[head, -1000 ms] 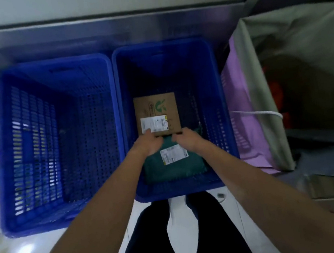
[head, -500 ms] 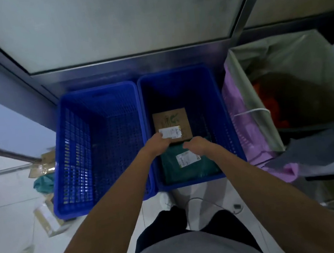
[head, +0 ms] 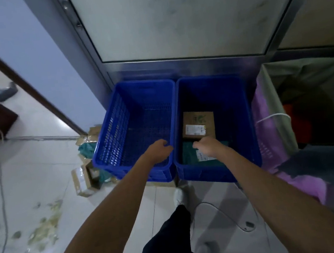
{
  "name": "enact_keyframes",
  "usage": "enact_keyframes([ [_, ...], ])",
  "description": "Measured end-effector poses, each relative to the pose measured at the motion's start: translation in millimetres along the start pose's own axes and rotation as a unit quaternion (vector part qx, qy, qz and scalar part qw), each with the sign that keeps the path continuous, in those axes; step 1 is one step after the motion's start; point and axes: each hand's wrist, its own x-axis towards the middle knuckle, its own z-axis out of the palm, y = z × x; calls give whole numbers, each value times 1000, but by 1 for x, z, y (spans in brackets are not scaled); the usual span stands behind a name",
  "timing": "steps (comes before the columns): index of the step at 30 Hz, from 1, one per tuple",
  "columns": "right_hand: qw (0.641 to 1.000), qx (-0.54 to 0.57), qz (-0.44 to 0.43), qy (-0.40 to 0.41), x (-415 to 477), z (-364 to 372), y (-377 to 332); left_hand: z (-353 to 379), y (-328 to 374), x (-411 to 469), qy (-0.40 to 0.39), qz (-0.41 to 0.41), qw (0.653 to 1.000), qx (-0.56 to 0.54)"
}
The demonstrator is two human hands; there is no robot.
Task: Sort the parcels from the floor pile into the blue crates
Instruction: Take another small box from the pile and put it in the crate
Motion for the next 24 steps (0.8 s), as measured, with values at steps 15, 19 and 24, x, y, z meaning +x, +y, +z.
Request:
enact_keyframes([
  [15, 979, -158, -99, -77, -22, 217, -129, -105, -222, -123, 179, -90, 972, -122],
  [19, 980, -167, -80, -78, 1, 283, -172, -144, -281, -125, 176, -101, 970, -131],
  [24, 983, -165, -54, -58, 31, 367, -231, -198, -366, -109, 148, -106, 971, -157],
])
